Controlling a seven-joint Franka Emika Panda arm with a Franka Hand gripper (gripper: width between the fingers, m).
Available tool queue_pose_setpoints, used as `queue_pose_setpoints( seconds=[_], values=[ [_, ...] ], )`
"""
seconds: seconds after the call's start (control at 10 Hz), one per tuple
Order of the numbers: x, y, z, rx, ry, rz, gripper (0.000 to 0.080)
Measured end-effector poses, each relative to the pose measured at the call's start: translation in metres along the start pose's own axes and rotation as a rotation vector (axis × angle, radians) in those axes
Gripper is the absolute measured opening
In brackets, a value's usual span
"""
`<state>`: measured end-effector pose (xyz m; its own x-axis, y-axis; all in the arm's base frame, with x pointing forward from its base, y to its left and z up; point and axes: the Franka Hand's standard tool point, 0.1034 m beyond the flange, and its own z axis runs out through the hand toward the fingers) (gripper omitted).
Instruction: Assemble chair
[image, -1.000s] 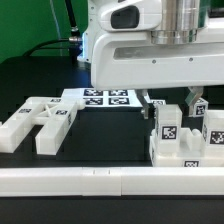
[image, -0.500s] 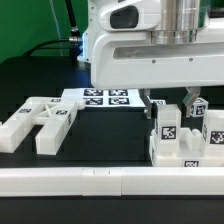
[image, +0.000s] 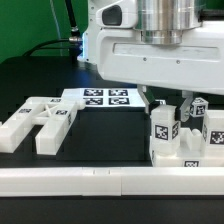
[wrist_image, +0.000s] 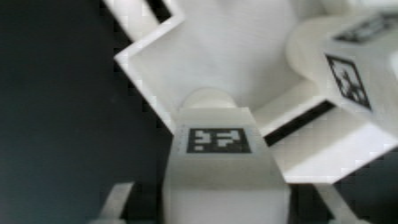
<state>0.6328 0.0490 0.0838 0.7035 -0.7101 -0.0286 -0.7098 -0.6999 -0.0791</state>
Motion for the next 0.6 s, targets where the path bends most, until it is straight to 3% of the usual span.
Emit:
queue_pose_setpoints(
  seconds=[0.6],
  values=[
    [-0.0026,-0.0032,0.0007,0.01,-0.014,0.48,0.0291]
  ],
)
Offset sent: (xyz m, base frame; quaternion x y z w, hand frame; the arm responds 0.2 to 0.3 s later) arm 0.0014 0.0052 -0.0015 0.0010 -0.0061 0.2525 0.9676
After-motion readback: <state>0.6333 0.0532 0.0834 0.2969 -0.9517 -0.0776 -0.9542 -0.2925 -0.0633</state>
